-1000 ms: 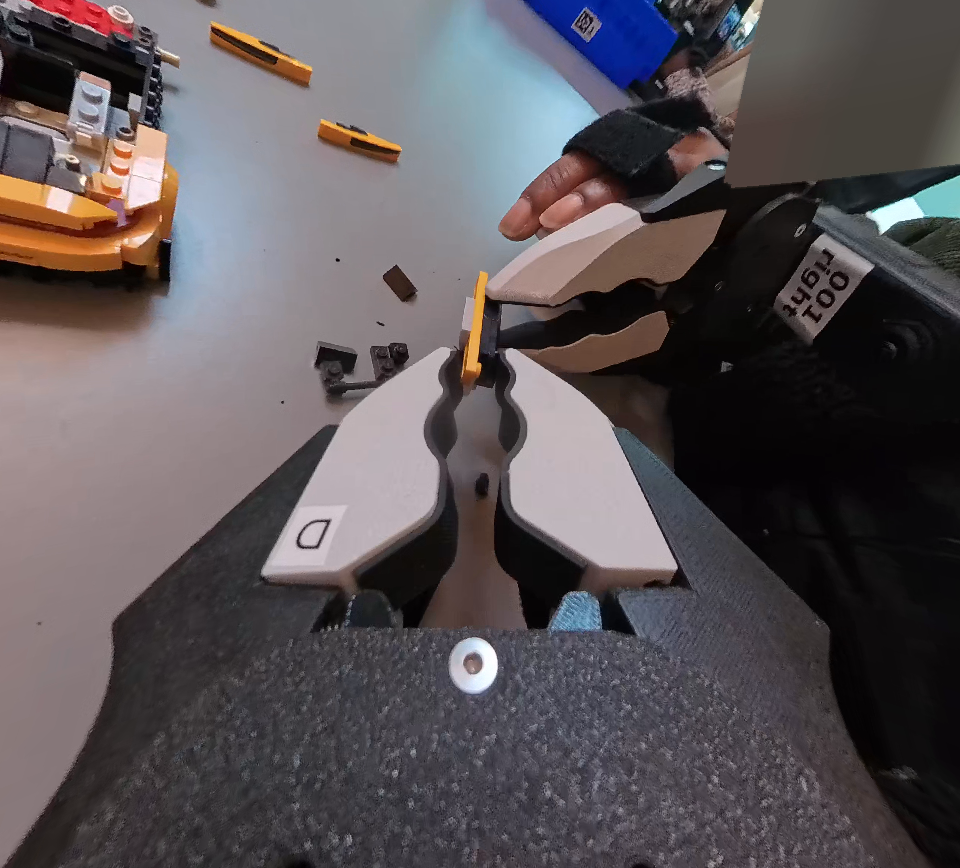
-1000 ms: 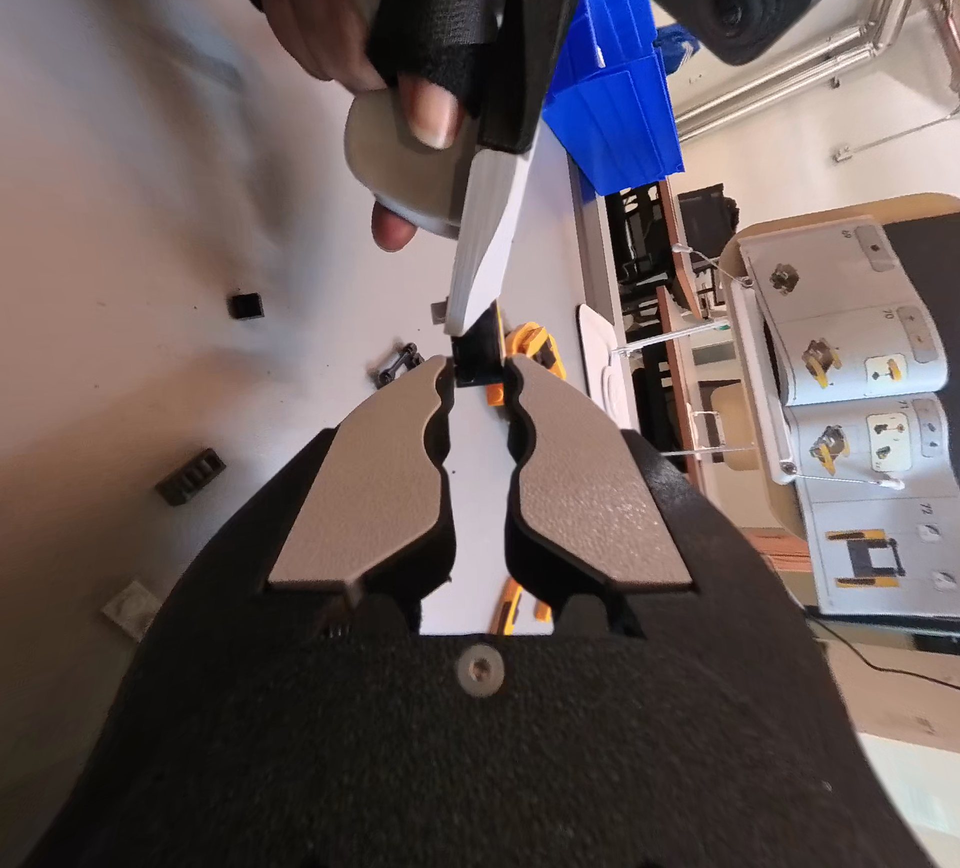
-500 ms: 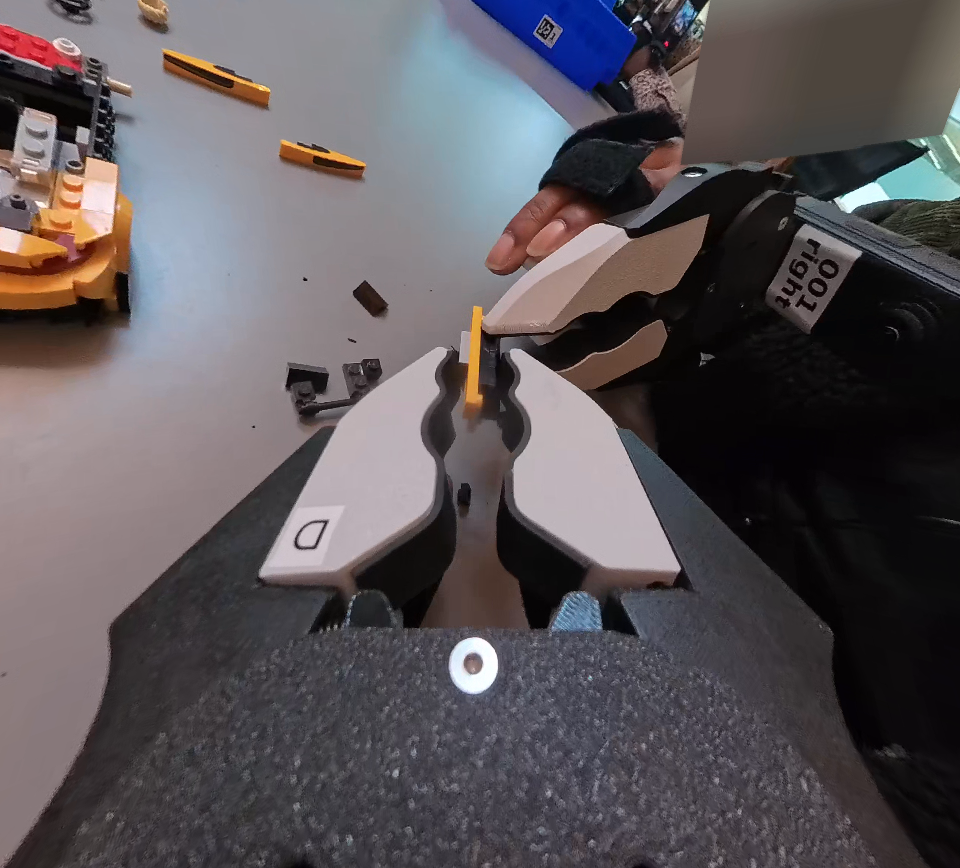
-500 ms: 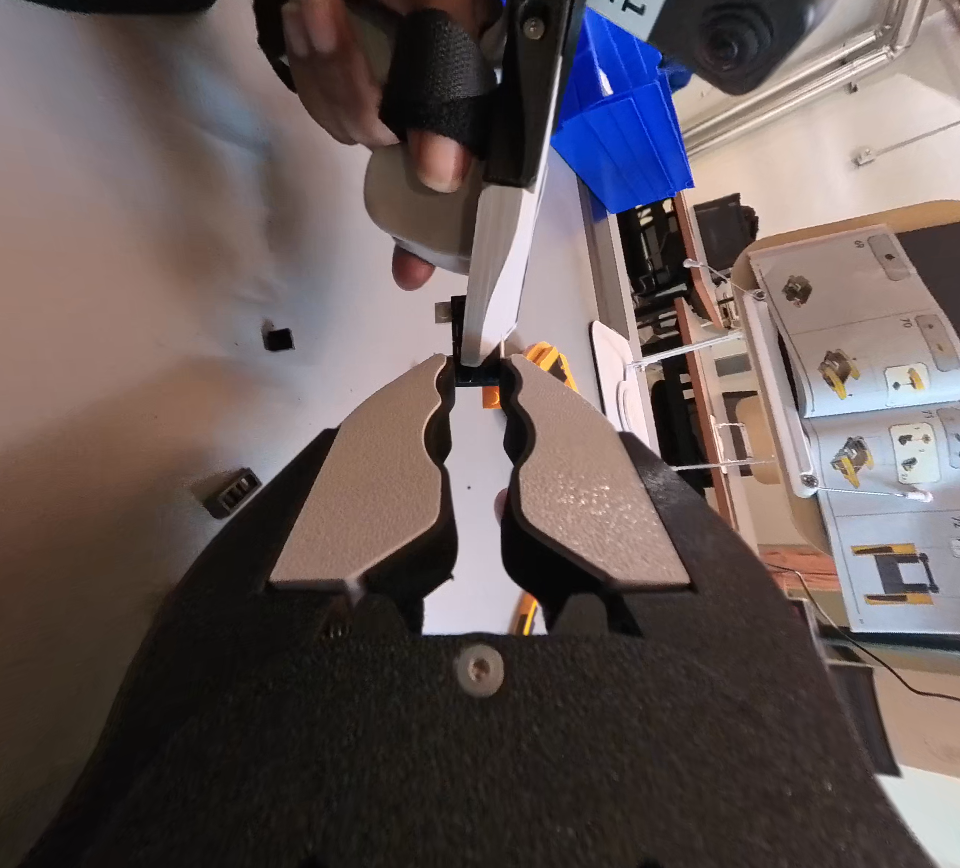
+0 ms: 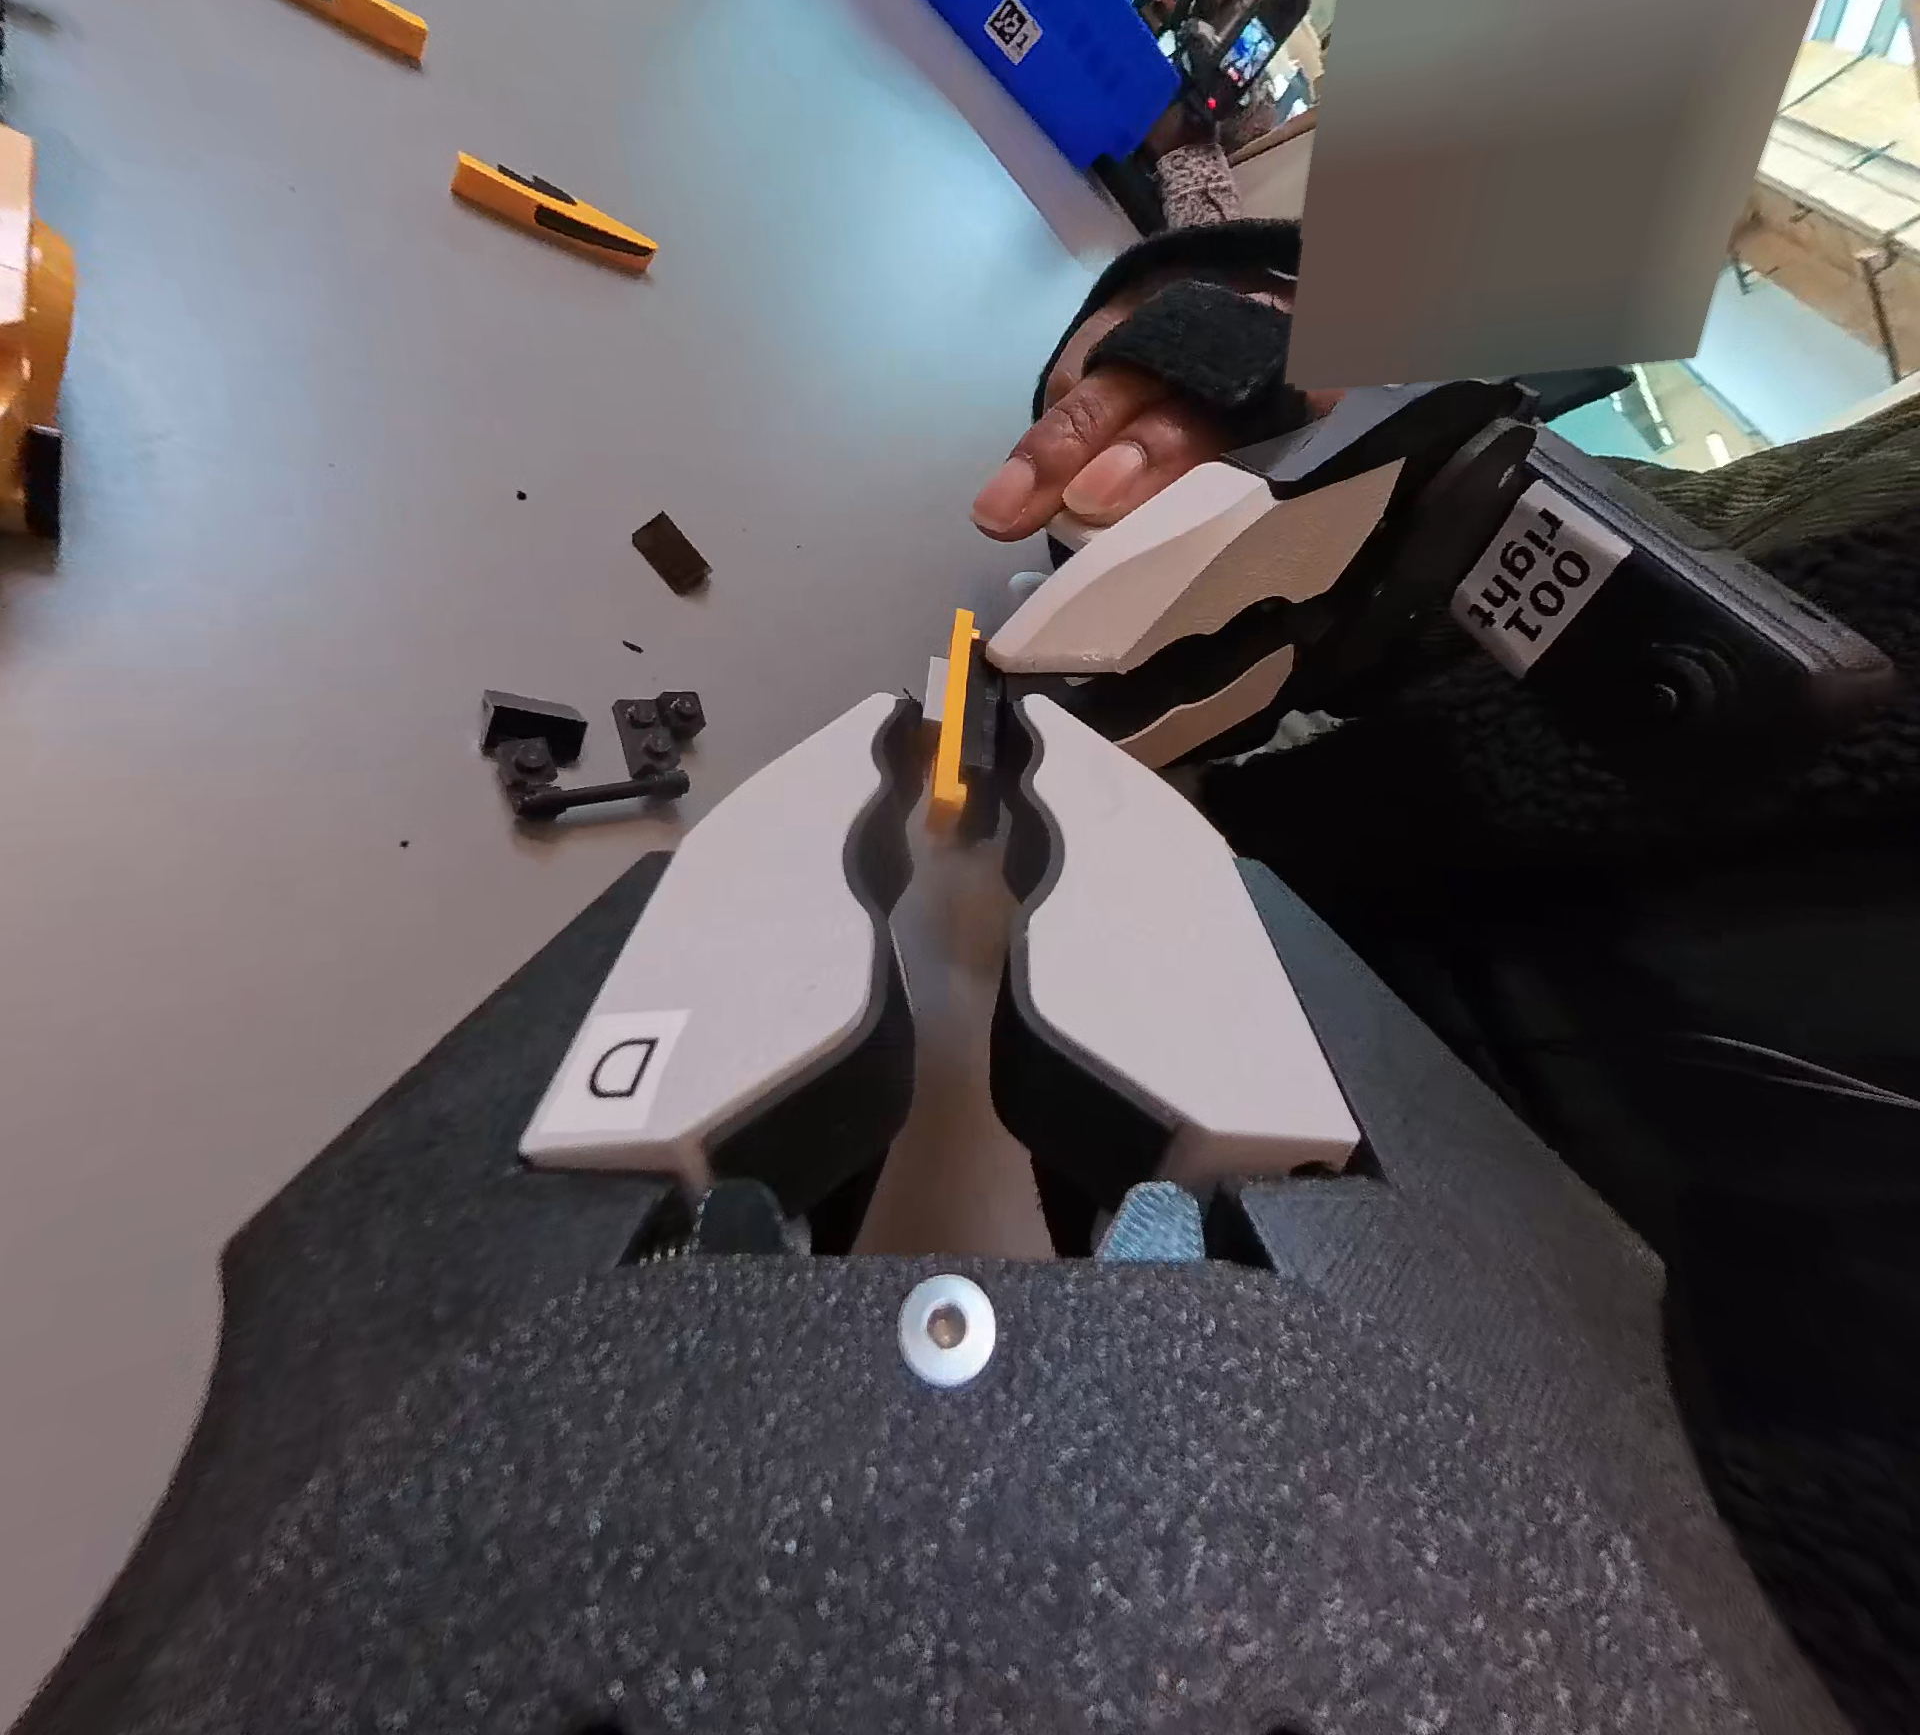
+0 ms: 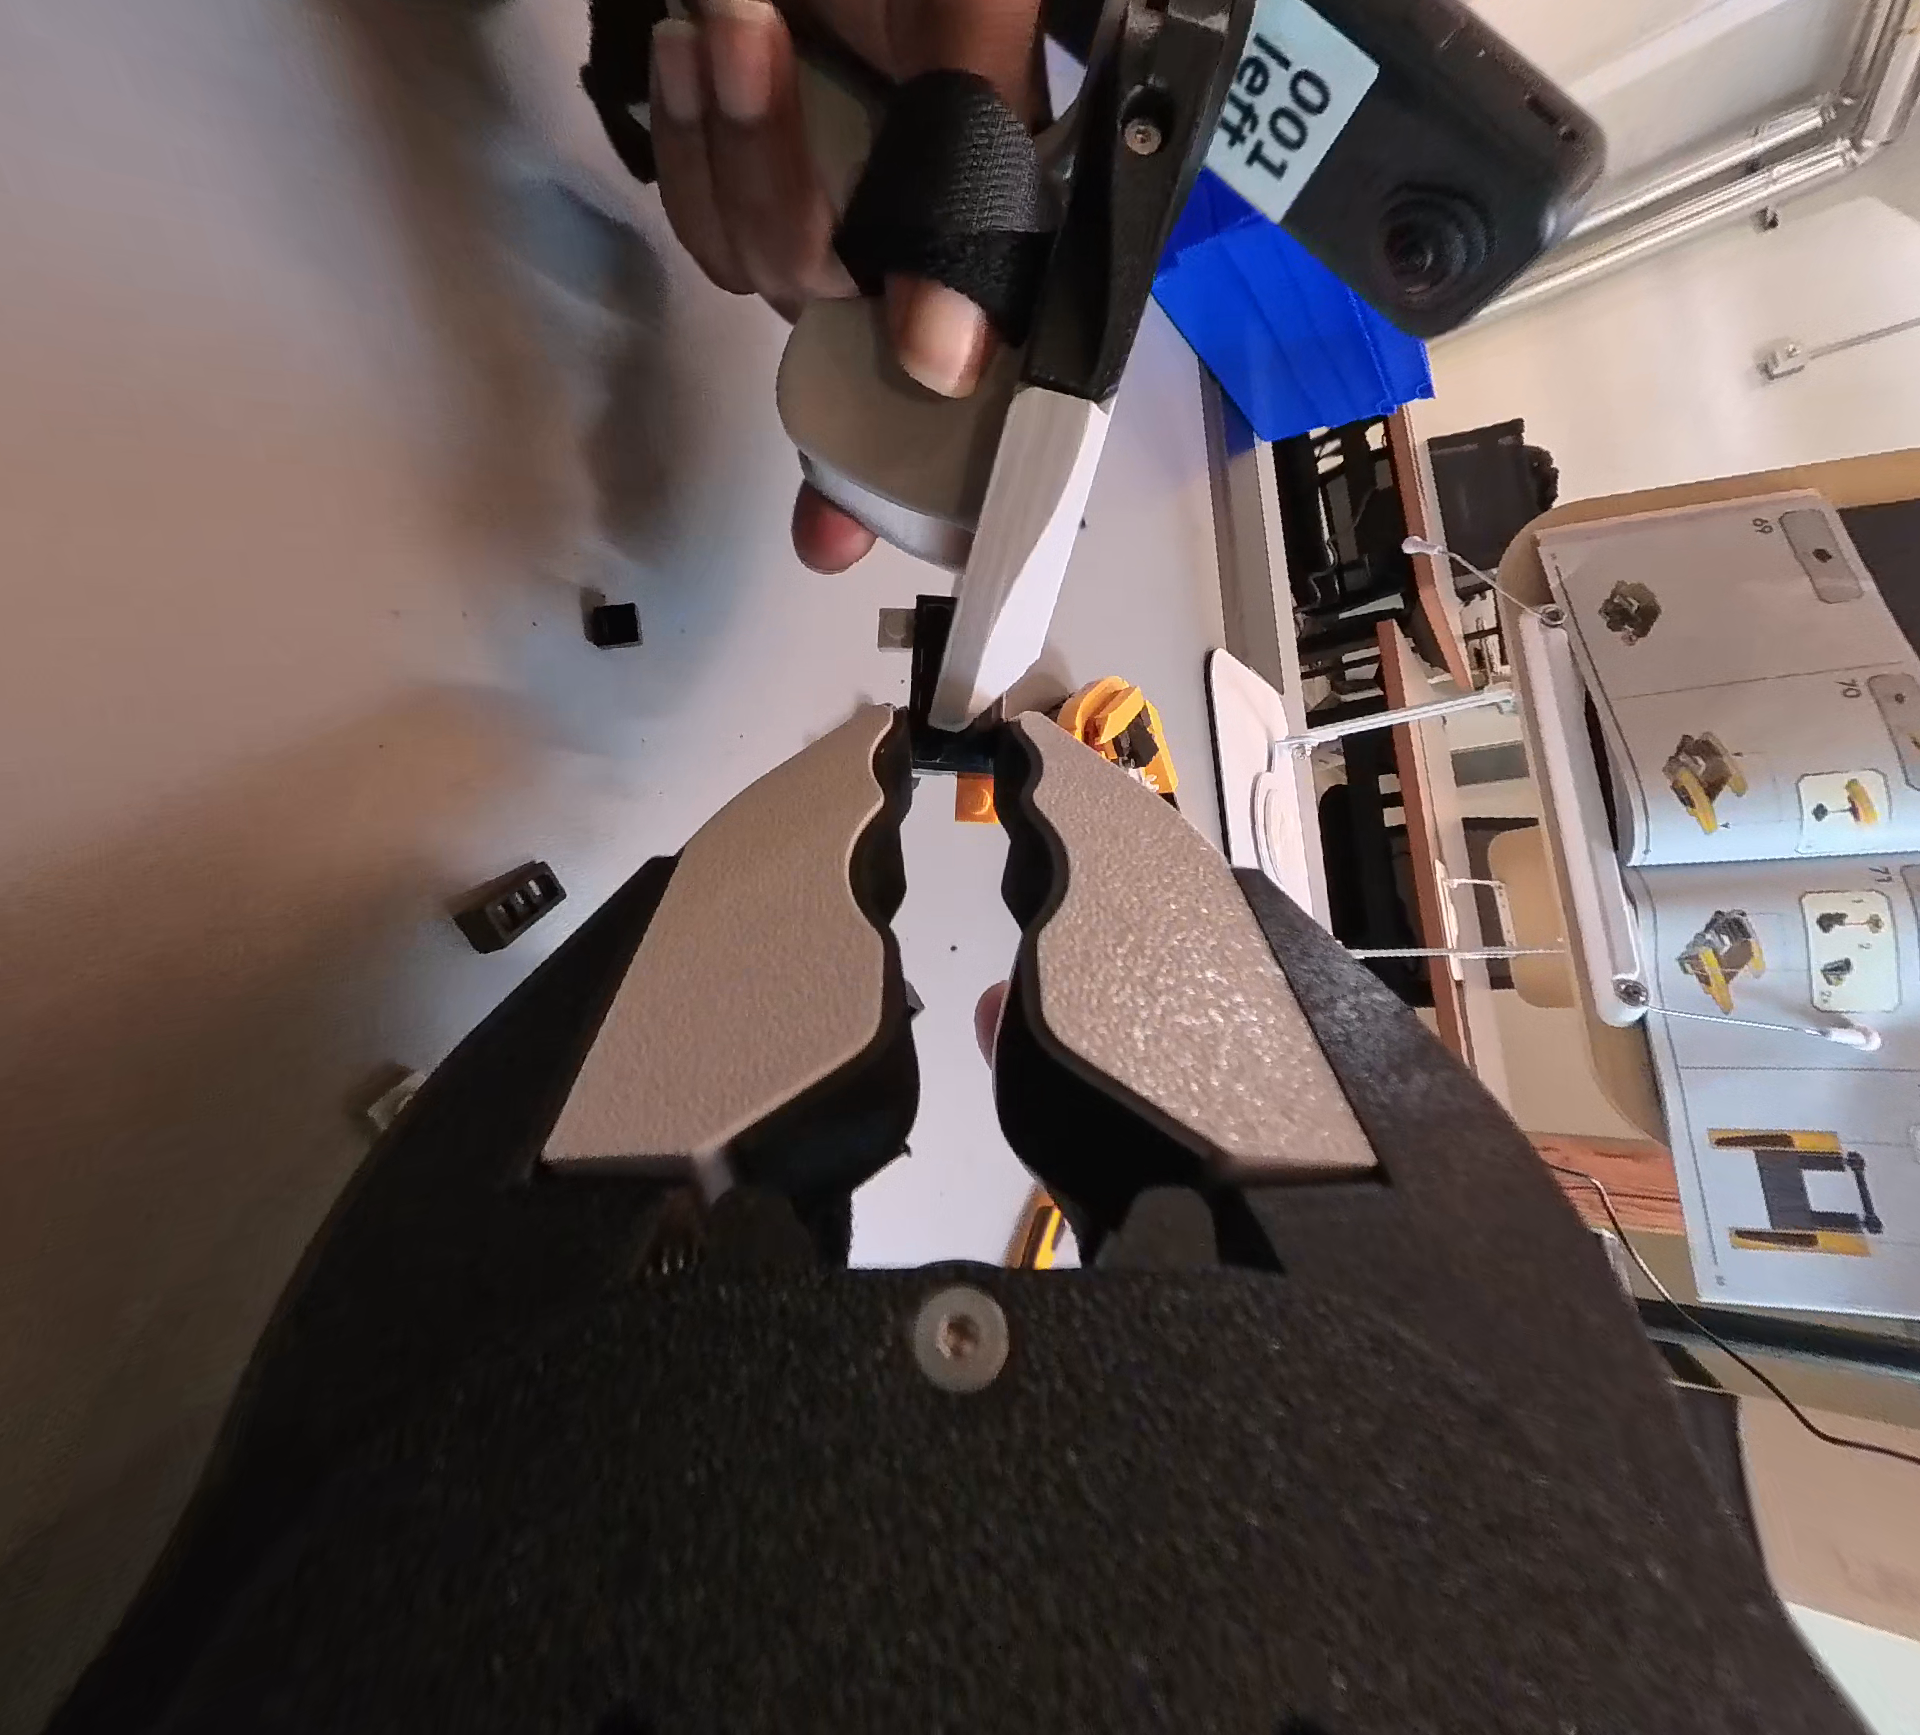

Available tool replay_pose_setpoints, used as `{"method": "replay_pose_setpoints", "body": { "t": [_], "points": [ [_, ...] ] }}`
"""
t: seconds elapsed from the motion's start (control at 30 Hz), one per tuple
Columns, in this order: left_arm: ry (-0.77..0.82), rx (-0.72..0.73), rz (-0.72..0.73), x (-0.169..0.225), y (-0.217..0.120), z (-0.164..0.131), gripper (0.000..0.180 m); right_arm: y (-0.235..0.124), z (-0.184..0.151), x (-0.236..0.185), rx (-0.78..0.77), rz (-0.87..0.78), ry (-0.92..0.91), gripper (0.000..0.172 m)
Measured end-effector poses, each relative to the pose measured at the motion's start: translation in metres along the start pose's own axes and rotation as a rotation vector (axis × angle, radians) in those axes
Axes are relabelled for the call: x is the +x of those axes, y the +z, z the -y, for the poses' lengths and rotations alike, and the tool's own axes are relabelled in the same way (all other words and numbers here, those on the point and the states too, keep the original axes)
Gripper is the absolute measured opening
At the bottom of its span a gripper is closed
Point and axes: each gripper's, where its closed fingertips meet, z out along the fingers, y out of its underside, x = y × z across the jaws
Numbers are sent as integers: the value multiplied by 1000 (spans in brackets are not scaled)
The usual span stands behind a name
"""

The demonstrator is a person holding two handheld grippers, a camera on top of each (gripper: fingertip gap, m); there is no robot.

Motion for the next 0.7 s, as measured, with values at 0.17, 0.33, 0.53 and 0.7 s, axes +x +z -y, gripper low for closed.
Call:
{"method": "replay_pose_setpoints", "body": {
  "t": [0.17, 0.33, 0.53, 0.7],
  "points": [
    [-87, 116, 176, -46, -36, 15, 14, -26, 46, 3, 213, 21, 68, 0],
    [97, 1, 114, -8, 1, 6, 14, -15, 17, 21, 119, -73, 69, 8],
    [138, 20, 106, -3, -6, 9, 14, -3, -4, 17, 29, -22, 99, 31],
    [136, 7, 93, 1, -5, 6, 14, 1, -1, 10, 21, -20, 33, 22]
  ]
}}
